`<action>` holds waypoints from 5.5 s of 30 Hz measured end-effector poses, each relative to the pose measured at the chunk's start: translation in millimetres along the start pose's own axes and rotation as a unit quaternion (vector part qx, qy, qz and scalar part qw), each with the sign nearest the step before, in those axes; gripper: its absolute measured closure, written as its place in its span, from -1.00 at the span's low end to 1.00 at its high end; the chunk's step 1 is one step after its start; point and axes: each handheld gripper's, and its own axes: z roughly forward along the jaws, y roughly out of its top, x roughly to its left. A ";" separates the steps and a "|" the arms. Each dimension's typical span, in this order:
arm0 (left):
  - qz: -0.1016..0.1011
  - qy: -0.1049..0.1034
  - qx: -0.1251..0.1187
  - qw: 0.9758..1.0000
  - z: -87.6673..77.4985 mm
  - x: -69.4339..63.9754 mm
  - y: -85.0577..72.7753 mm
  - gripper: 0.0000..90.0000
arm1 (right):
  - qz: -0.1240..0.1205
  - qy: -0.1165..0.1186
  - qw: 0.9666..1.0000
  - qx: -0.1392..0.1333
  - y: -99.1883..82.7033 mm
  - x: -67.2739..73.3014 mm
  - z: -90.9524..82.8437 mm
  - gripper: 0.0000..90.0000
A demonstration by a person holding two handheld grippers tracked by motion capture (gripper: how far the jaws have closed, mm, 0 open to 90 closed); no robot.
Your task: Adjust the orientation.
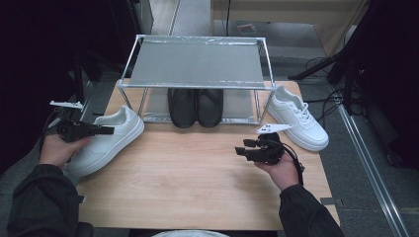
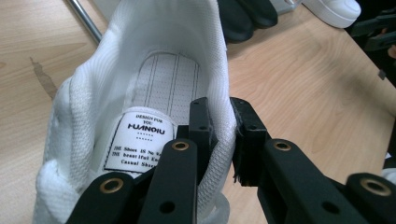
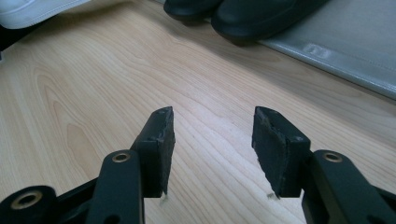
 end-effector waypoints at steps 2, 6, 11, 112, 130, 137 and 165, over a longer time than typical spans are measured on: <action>0.002 0.004 -0.002 1.000 -3.3 -4.9 -1.1 0.79 | -0.001 0.004 1.000 0.000 2.1 0.1 2.3 0.12; 0.001 0.007 -0.007 1.000 -9.6 -16.3 -3.8 0.79 | -0.005 0.016 1.000 -0.001 7.7 1.3 9.0 0.12; 0.011 0.007 0.000 1.000 -9.8 -37.5 -5.9 0.79 | -0.009 0.023 1.000 -0.003 14.5 3.6 15.7 0.11; 0.125 -0.067 0.075 0.987 149.8 -197.4 -14.6 1.00 | -0.009 0.009 0.999 -0.038 28.6 5.5 14.6 1.00; 0.109 -0.040 0.092 0.989 160.0 -185.3 -38.4 1.00 | -0.020 0.026 0.999 -0.001 39.0 -9.0 52.5 1.00; 0.106 -0.041 0.096 0.989 158.1 -180.5 -36.9 1.00 | -0.026 0.028 0.999 0.011 33.5 -5.3 44.2 1.00; 0.079 -0.047 0.103 0.990 151.7 -142.5 -22.8 1.00 | -0.085 0.070 0.993 0.048 9.3 55.3 40.0 1.00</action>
